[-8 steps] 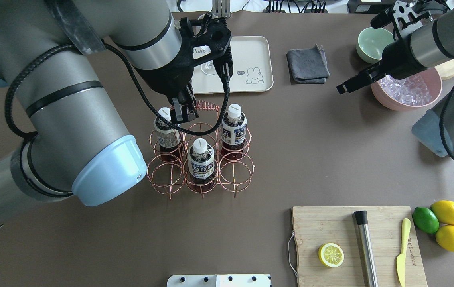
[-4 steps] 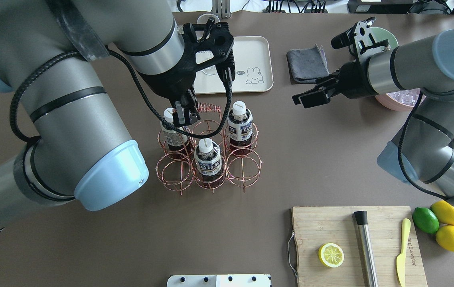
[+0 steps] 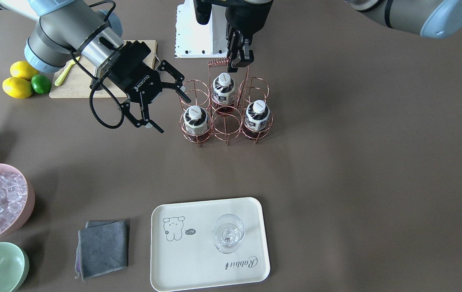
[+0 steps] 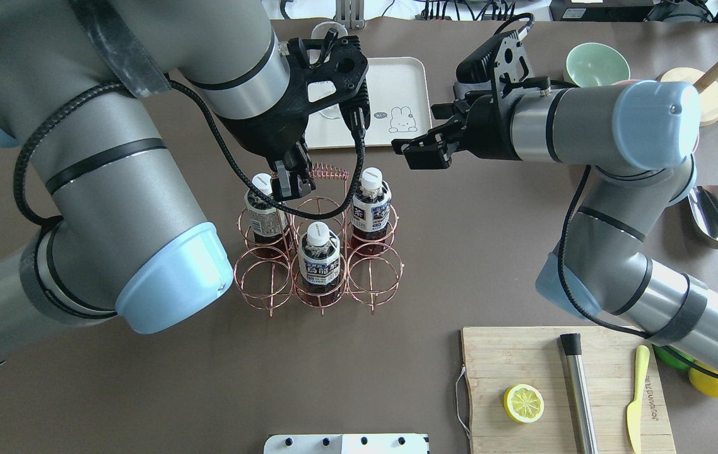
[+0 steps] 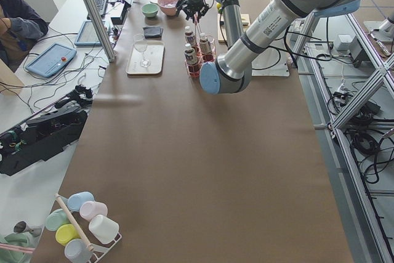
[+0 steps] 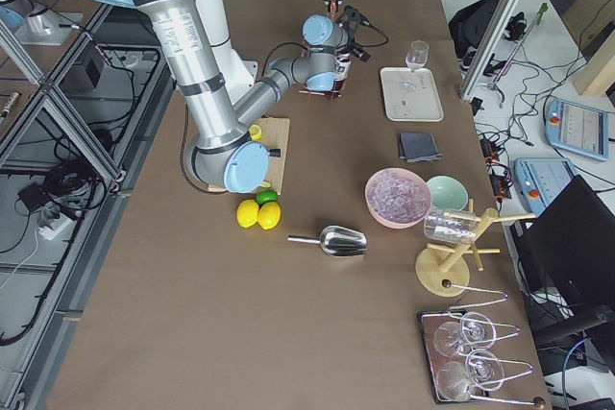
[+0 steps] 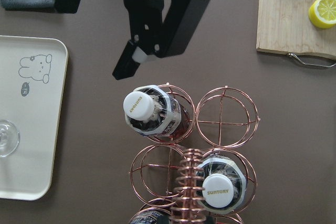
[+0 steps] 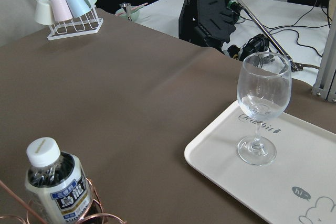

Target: Take tea from basket to plate

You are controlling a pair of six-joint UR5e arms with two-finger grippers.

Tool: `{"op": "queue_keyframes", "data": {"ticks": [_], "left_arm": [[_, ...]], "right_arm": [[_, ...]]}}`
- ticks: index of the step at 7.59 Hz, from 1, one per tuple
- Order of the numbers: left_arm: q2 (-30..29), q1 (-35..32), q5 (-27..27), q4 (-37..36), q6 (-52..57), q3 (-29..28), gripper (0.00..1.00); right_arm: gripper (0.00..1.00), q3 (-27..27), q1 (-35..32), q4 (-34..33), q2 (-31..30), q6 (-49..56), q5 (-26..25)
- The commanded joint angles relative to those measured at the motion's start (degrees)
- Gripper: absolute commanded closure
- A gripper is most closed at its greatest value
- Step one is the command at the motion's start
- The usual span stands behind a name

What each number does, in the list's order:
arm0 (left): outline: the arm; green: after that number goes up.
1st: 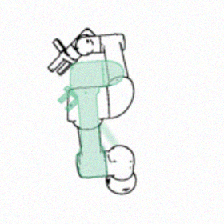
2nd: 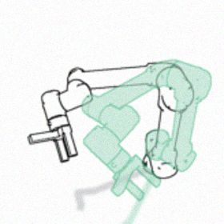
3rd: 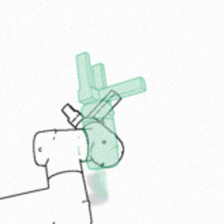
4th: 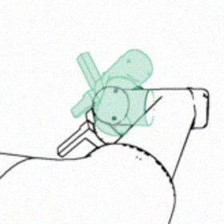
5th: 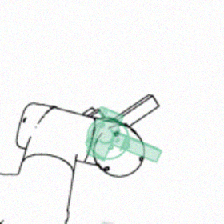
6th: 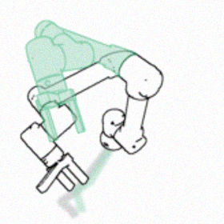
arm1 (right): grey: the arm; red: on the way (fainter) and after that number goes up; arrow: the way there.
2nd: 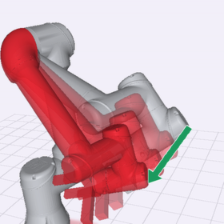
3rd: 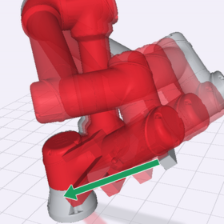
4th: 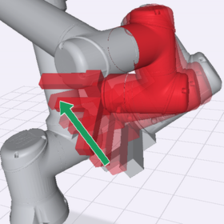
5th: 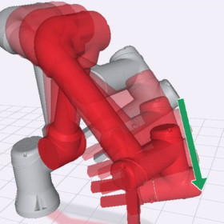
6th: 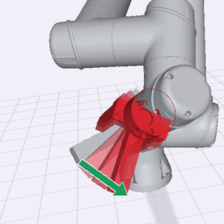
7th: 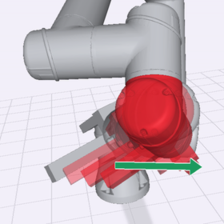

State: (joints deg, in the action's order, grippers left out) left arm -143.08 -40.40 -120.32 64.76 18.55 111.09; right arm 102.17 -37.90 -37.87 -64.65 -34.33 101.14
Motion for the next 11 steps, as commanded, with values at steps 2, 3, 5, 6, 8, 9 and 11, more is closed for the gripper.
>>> {"op": "queue_keyframes", "data": {"ticks": [2,3,5,6,8,9,11], "left_arm": [[0.09,-0.03,0.0,0.02,0.0,-0.09,1.0],[0.17,0.06,0.0,0.02,0.0,-0.18,1.0],[0.17,-0.03,0.0,0.02,0.0,-0.18,1.0],[0.17,-0.03,0.0,0.02,0.0,-0.18,1.0],[0.26,-0.03,0.0,0.02,0.0,-0.18,1.0],[0.26,-0.03,0.0,0.02,0.0,-0.26,1.0],[0.26,-0.03,0.0,0.28,0.0,-0.26,1.0]], "right_arm": [[0.01,-0.3,4.93,1.22,-0.03,0.22,-5.06],[0.01,-0.47,5.73,1.13,-0.12,0.22,-5.42],[0.01,-1.18,7.05,1.04,0.05,0.57,-7.34],[0.01,-1.61,7.32,1.04,0.14,0.58,-7.79],[0.03,-3.01,7.58,0.87,1.71,0.75,-8.5],[0.16,-4.16,7.58,0.87,2.33,1.88,-8.59],[0.99,-4.96,7.76,1.04,2.6,4.09,-9.38]]}}
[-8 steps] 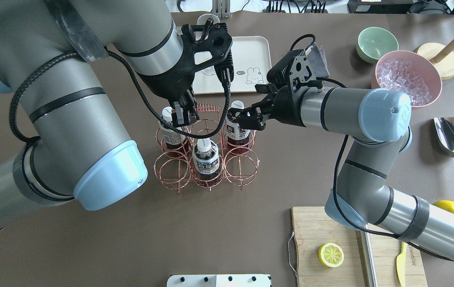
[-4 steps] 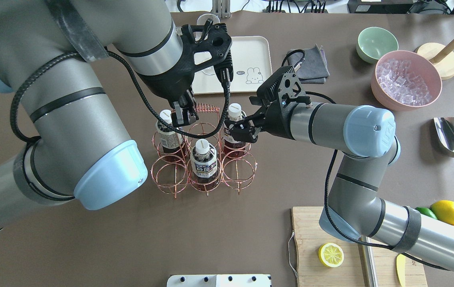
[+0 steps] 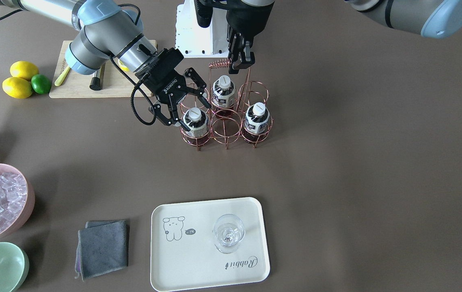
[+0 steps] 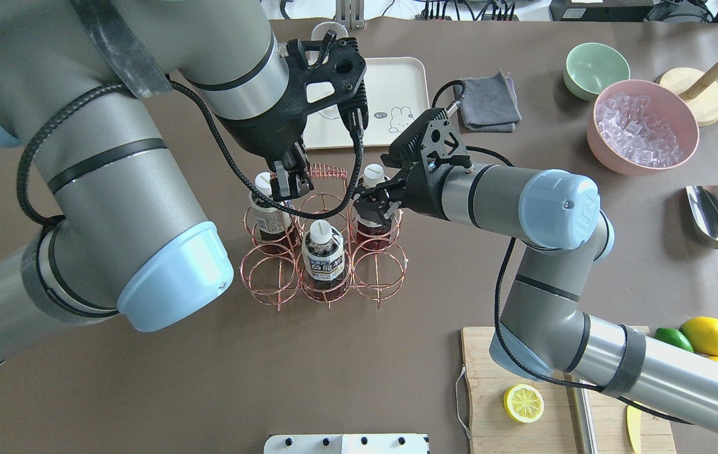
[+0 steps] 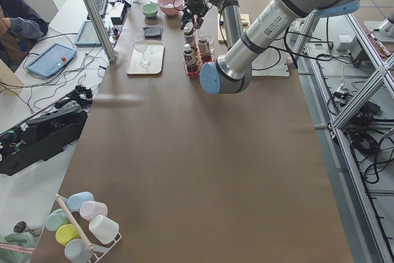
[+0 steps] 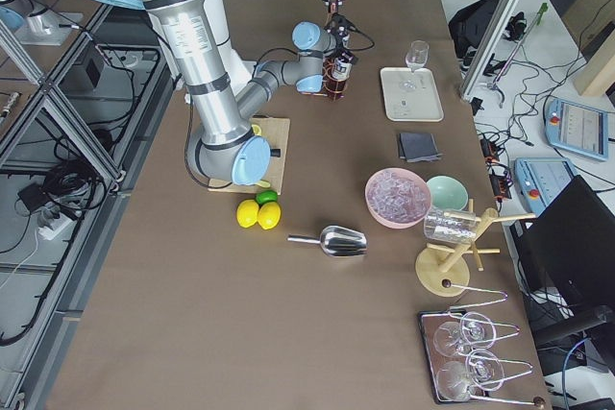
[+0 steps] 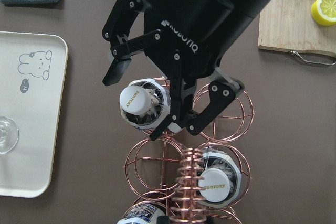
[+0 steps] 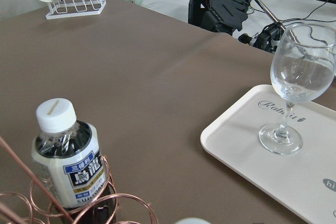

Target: Take tea from basket to plate

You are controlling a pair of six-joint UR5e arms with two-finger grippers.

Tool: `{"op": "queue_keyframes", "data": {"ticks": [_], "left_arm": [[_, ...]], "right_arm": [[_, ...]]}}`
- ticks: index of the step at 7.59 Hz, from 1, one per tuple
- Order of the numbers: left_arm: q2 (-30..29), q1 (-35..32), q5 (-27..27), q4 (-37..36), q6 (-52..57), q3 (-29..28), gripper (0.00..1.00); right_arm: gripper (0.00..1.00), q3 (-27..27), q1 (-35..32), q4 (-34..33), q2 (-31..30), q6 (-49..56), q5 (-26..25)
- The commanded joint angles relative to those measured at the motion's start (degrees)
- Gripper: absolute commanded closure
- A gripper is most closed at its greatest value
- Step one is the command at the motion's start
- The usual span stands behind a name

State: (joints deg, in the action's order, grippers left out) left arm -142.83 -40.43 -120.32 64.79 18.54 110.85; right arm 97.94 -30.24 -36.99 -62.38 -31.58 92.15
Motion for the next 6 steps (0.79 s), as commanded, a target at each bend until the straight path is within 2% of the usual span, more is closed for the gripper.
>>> {"op": "queue_keyframes", "data": {"ticks": [1,2,4,6], "left_arm": [[0.0,0.0,0.0,0.34,0.0,-0.11,1.0],[0.0,0.0,0.0,0.34,0.0,-0.02,1.0],[0.0,0.0,0.0,0.25,0.0,-0.02,1.0],[-0.08,0.0,0.0,0.25,-0.17,0.07,1.0]], "right_arm": [[1.0,-0.39,-0.25,-0.1,0.42,1.34,0.13],[1.0,0.14,-0.61,-0.8,0.59,0.82,0.39],[1.0,6.18,-3.93,-12.87,3.65,0.64,5.03],[1.0,6.64,-7.27,-15.3,5.78,-0.33,8.48]]}}
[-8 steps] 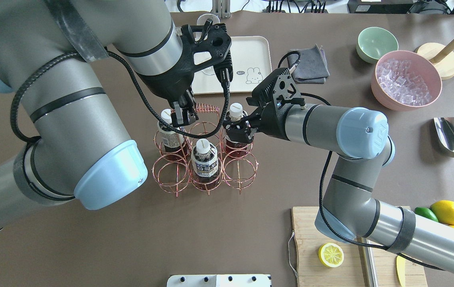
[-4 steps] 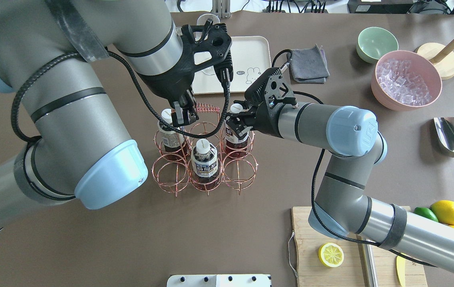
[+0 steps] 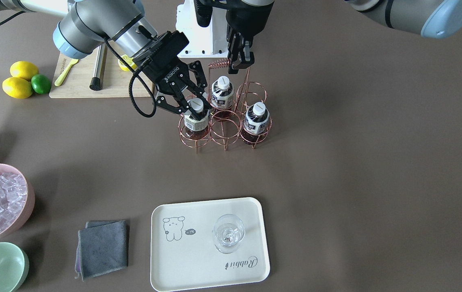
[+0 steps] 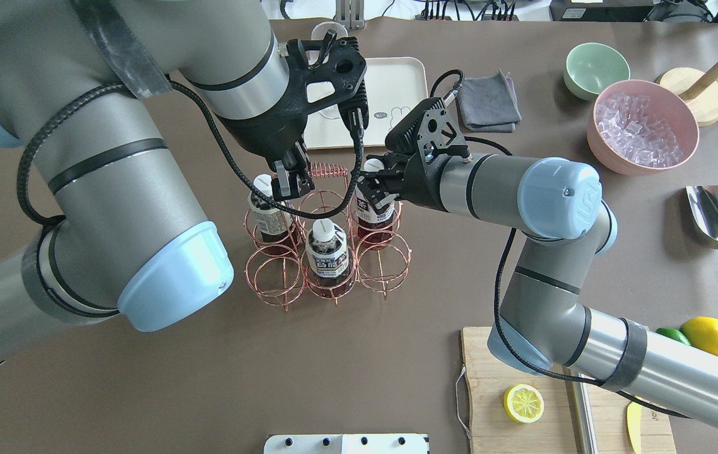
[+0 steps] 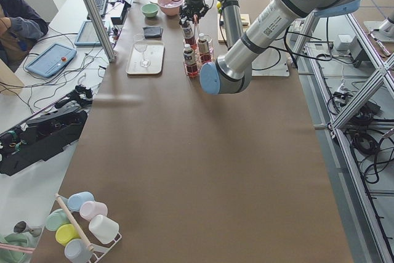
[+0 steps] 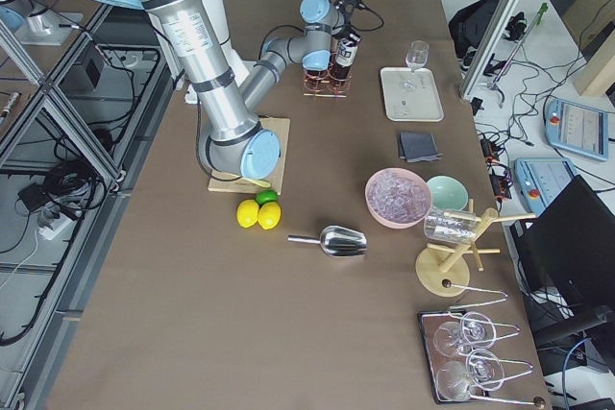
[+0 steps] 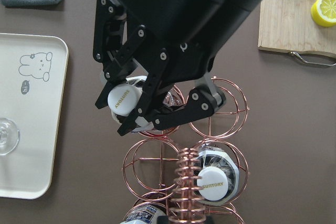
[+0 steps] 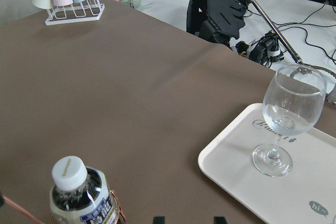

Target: Take tea from basket to plate

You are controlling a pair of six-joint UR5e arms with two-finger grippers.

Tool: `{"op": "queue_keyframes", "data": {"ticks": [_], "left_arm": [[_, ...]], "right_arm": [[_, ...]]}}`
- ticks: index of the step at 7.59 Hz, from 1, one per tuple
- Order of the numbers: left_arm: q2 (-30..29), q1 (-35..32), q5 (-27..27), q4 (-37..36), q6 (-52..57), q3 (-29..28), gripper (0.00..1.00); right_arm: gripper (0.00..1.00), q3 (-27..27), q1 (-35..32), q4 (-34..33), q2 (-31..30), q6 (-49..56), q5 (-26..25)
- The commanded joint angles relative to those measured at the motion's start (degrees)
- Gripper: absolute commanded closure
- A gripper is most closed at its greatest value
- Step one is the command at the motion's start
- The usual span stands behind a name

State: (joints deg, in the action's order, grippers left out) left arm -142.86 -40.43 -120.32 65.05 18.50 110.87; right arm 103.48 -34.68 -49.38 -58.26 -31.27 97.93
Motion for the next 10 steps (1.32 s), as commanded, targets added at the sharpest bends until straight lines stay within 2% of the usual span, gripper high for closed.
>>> {"op": "queue_keyframes", "data": {"ticks": [1,3,5,7,9,10], "left_arm": [[-0.05,0.09,0.0,-0.01,-0.13,0.13,1.0],[0.3,0.09,0.0,-0.01,-0.22,0.31,1.0],[0.3,0.0,0.0,-0.01,-0.3,0.4,1.0],[0.3,-0.09,0.0,-0.01,-0.3,0.66,1.0],[0.3,-0.35,0.0,-0.09,-0.22,1.18,1.0],[0.39,-0.61,-0.17,-0.18,-0.22,1.62,1.0]], "right_arm": [[1.0,1.72,-4.42,-3.18,1.92,-0.64,3.05],[1.0,1.81,-9.33,-3.97,2.7,-2.21,8.74],[1.0,1.64,-14.95,-8.52,5.86,-2.13,13.84],[1.0,0.76,-18.04,-8.98,5.09,-1.78,14.05],[1.0,-7.02,-21.73,-5.59,5.08,1.97,13.08],[1.0,-14.46,-22.01,4.19,5.17,1.56,12.47]]}}
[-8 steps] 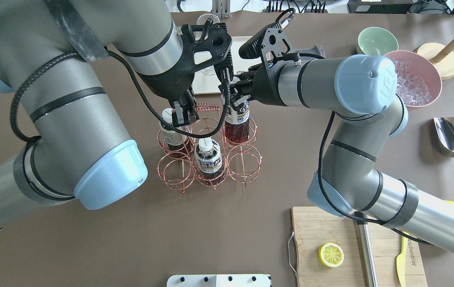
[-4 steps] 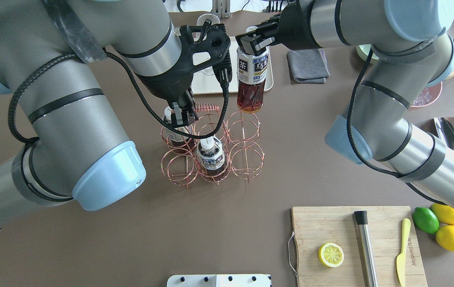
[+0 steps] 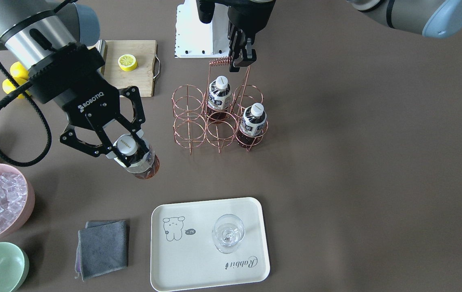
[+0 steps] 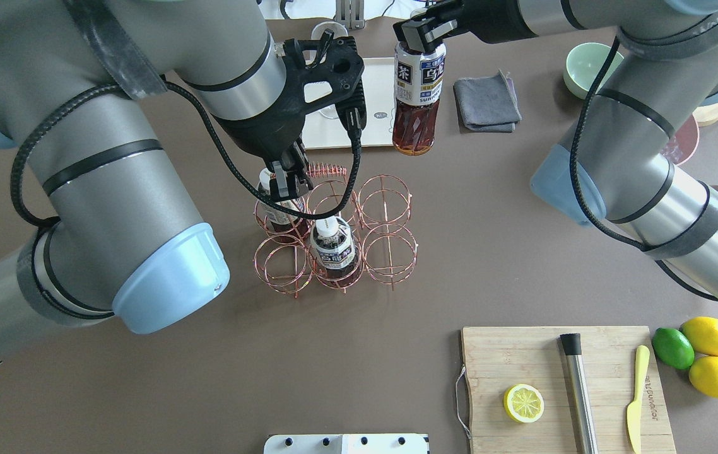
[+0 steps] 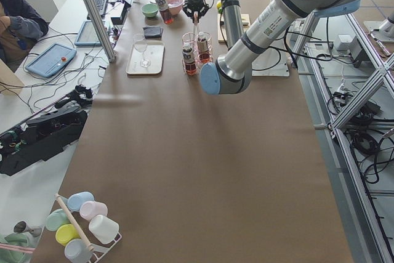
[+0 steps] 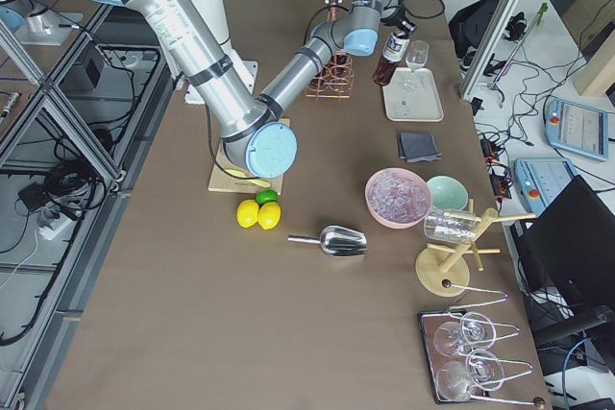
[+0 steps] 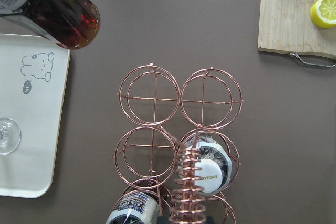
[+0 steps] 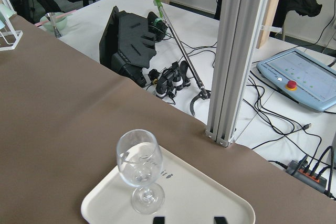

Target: Take tea from basket to plate

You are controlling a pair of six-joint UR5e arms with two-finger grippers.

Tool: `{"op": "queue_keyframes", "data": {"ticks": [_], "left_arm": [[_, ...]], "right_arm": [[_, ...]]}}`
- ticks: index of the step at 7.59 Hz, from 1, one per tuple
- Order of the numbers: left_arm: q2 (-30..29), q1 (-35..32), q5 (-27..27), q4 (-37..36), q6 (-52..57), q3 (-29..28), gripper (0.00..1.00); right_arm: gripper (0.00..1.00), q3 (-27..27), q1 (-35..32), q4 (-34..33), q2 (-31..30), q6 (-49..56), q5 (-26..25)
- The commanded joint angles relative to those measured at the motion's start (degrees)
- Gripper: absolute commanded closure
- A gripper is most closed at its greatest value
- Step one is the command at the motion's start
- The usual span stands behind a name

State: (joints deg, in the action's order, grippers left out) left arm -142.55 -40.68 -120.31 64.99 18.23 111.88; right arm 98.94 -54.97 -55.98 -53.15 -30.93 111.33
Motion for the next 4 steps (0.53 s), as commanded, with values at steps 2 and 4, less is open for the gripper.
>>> {"op": "queue_keyframes", "data": {"ticks": [2,4], "left_arm": [[0.08,-2.98,-0.54,-0.39,0.22,1.32,1.0],[2.61,-5.79,-0.63,-0.57,0.75,3.51,1.0]], "right_arm": [[1.0,-23.21,-1.63,25.87,2.07,0.52,-4.0],[1.0,-26.77,0.9,26.53,5.23,-1.57,-9.17]]}}
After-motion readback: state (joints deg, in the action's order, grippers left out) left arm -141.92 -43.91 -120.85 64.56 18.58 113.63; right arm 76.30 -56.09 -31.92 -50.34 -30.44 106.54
